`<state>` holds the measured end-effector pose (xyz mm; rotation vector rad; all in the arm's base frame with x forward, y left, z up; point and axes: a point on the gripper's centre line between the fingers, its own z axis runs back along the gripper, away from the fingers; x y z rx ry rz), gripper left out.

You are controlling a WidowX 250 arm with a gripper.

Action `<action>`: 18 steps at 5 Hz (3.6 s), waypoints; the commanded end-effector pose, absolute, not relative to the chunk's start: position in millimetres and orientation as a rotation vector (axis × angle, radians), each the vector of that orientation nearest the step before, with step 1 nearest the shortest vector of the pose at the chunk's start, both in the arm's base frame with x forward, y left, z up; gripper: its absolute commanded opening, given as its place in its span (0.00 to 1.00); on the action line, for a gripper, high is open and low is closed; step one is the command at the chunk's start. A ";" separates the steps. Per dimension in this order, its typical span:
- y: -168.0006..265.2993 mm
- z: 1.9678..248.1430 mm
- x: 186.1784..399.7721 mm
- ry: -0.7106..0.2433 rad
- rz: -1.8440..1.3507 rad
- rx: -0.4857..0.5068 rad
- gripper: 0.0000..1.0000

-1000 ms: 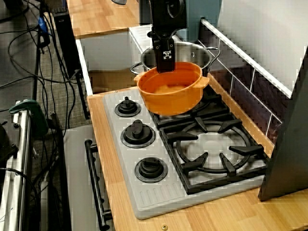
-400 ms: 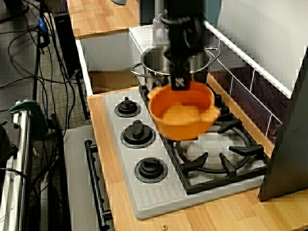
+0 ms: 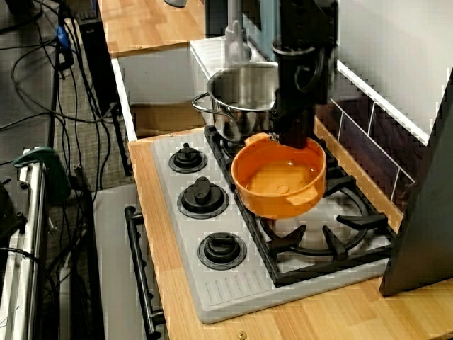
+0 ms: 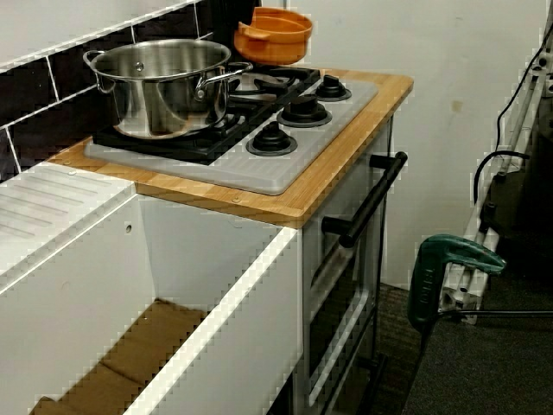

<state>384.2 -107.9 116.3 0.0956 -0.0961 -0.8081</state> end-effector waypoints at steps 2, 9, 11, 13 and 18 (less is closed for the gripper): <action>-103.4 114.6 396.2 -0.042 -0.795 0.110 0.00; -117.1 131.4 393.9 -0.168 -1.175 -0.018 1.00; -143.3 126.7 393.7 -0.206 -1.355 0.006 1.00; -159.7 128.5 388.3 -0.222 -1.448 -0.004 1.00; -161.3 109.2 393.1 -0.113 -1.664 0.018 1.00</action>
